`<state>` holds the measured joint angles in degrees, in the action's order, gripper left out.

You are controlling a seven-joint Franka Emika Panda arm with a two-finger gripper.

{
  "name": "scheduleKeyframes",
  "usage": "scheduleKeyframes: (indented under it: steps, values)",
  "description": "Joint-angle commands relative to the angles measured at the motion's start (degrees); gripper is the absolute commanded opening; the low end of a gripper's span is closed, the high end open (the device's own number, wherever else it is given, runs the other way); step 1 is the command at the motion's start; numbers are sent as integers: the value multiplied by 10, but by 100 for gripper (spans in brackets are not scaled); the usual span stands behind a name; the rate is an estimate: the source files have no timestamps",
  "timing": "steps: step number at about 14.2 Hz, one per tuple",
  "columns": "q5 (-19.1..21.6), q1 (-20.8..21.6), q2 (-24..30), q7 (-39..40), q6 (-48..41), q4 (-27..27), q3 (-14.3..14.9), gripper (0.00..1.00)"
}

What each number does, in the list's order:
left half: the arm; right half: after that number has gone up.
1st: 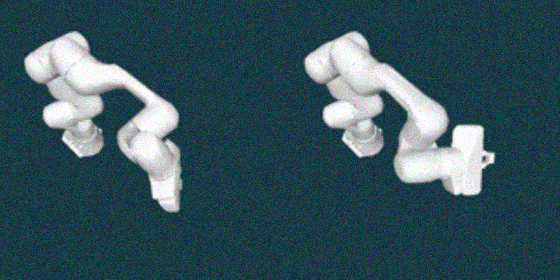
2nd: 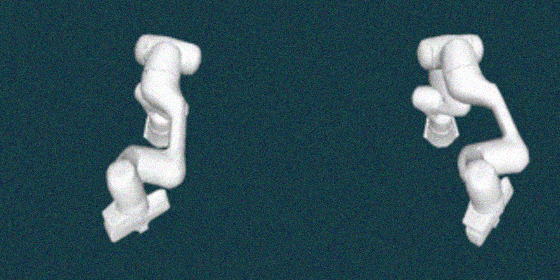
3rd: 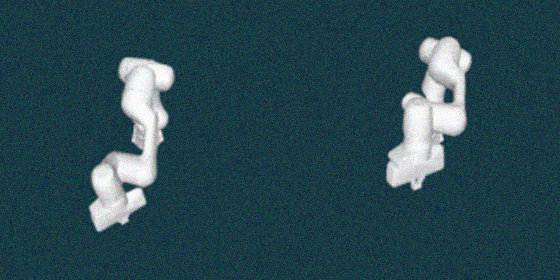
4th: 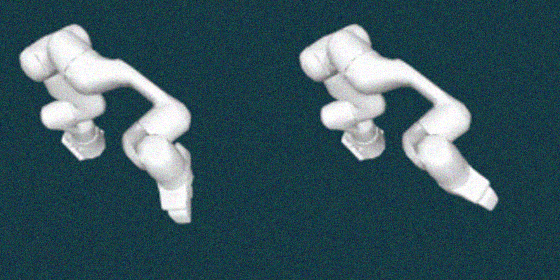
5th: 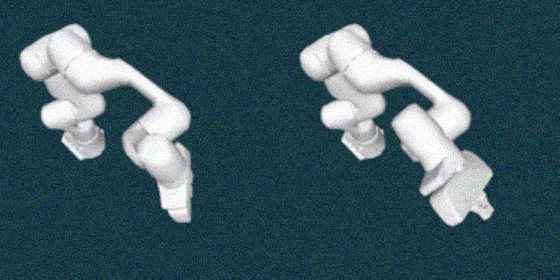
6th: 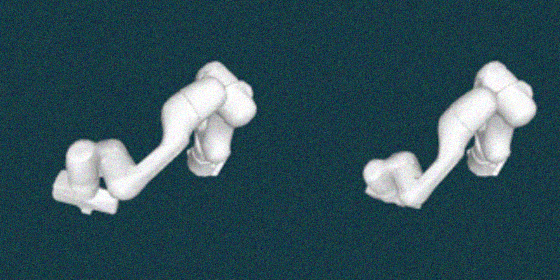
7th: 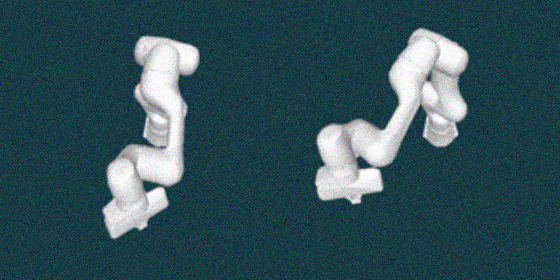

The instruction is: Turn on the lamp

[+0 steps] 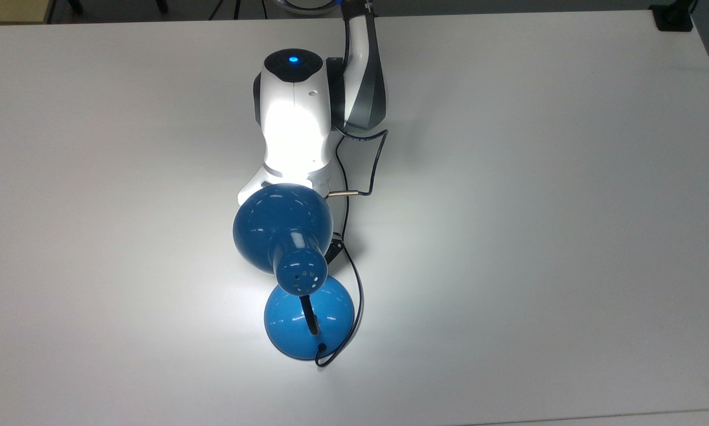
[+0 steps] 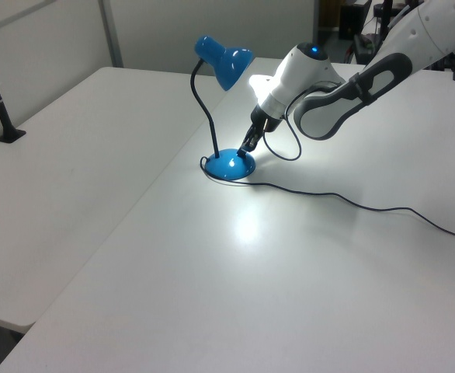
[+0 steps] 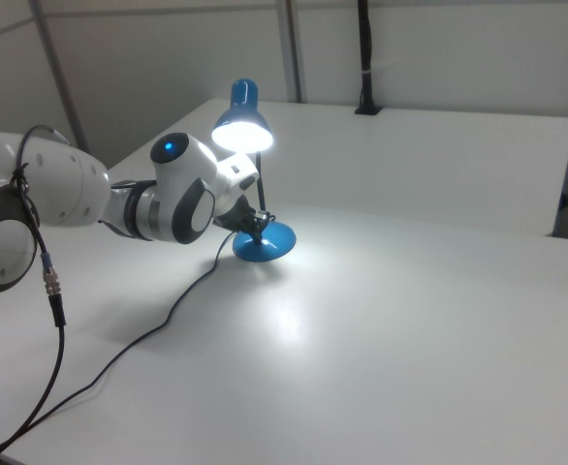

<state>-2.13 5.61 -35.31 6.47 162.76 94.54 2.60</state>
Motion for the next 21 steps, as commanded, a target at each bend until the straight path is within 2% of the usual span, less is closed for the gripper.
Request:
scheduleKeyframes:
  steps: [1, 5, 9, 13, 14, 16, 18, 19, 20, 21]
  values:
    - [-7, 13, -30, -15, 5, -19, 10, 0]
    - [-6, 10, -1, -13, 1, -9, 10, 0]
    - [-5, 5, 66, -13, -11, 52, 7, 0]
    - [-5, 5, 122, -13, -142, 69, 4, 0]
    - [-4, 5, 137, -14, -187, 68, 3, 3]
    - [0, 5, 171, -15, -277, 65, 3, 22]
    - [1, 5, 208, -13, -354, 65, 3, 46]
    - [1, 4, 227, -13, -390, 65, 3, 60]
    - [1, 5, 245, -15, -422, 65, 3, 87]
    - [1, 5, 264, -16, -453, 65, 3, 100]
